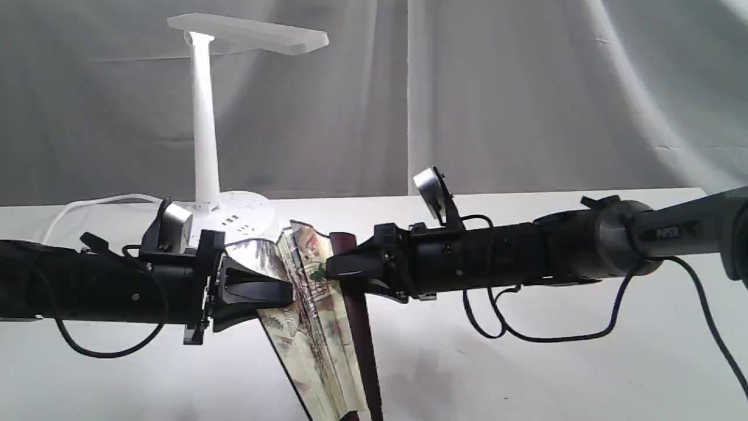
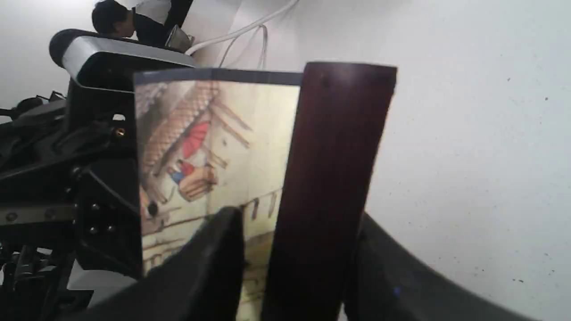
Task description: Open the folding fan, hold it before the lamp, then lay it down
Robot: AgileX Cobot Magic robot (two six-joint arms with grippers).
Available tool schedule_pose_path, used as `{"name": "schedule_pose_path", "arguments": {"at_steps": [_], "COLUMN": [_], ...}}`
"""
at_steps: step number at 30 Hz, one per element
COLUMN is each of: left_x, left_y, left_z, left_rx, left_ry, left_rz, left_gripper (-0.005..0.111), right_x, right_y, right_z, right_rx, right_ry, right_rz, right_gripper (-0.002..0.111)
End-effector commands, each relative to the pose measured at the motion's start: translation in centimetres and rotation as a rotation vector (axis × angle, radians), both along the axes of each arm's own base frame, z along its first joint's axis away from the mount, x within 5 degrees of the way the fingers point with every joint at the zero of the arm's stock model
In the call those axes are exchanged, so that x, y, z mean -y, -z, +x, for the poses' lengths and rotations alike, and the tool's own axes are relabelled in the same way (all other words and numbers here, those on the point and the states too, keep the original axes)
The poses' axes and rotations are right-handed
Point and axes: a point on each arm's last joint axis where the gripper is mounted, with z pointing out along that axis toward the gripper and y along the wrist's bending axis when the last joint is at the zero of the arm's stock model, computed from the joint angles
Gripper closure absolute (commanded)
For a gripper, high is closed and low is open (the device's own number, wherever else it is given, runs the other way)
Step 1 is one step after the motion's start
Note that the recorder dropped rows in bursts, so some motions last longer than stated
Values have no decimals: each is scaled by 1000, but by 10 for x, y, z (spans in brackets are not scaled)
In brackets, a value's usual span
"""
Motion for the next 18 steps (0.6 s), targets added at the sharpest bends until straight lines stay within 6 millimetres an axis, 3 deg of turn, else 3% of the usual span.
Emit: {"name": "schedule_pose_path", "arguments": {"at_steps": [1, 11, 18], "left_x": [1, 1, 1], "left_y": [-7, -7, -7], "left_z": [0, -1, -1], "left_rx": [18, 31, 38], "left_ry": [3, 13, 17], "left_rz": [-18, -11, -8], "left_gripper": [107, 107, 107], "right_x": [-1, -2, -2], "right_y": [-7, -9, -9], "right_z": [-1, -4, -5], "right_rx": [28, 24, 26], "right_ry": [-23, -62, -73], "right_rz": [5, 36, 28], "right_gripper": [73, 72, 84]}}
